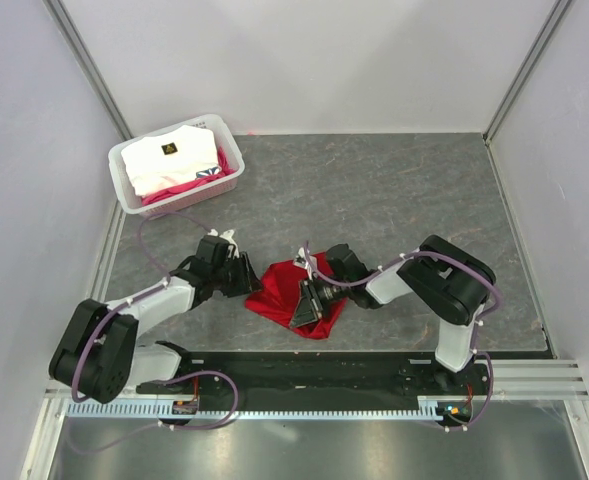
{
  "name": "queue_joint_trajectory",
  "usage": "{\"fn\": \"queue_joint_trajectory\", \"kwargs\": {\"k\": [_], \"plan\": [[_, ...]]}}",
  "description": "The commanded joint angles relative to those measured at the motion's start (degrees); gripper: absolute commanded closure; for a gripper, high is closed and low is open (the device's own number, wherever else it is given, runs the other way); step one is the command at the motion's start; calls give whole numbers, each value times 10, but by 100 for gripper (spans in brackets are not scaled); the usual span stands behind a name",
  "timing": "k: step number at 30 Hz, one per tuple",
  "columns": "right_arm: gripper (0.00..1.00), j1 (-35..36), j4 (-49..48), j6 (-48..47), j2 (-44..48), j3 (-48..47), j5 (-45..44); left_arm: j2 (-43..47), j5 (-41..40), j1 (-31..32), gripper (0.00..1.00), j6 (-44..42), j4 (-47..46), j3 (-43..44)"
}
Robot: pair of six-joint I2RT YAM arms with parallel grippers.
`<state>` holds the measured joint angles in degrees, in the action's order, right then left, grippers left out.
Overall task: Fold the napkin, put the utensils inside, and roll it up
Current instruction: Roll the napkin with the utensil
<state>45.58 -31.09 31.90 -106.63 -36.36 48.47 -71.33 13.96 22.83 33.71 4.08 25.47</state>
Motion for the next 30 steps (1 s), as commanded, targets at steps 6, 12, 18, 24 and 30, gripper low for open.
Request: {"fn": "queue_joint_trajectory", "kwargs": {"k": [6, 12, 18, 24, 30], "plan": [[84, -15, 50, -50, -17, -14, -9, -55, 24, -1, 89, -7, 7, 11], [69, -15, 179, -107, 19, -62, -58, -40, 28, -2, 98, -1, 7, -6], [37, 25, 358, -176, 92, -142, -170, -42, 16, -2, 98, 0, 21, 1], [23, 130, 433, -228, 103, -237, -366, -41, 17, -1, 98, -1, 23, 1], [20, 197, 443, -256, 49, -289, -529, -40, 19, -1, 98, 0, 23, 1]]}}
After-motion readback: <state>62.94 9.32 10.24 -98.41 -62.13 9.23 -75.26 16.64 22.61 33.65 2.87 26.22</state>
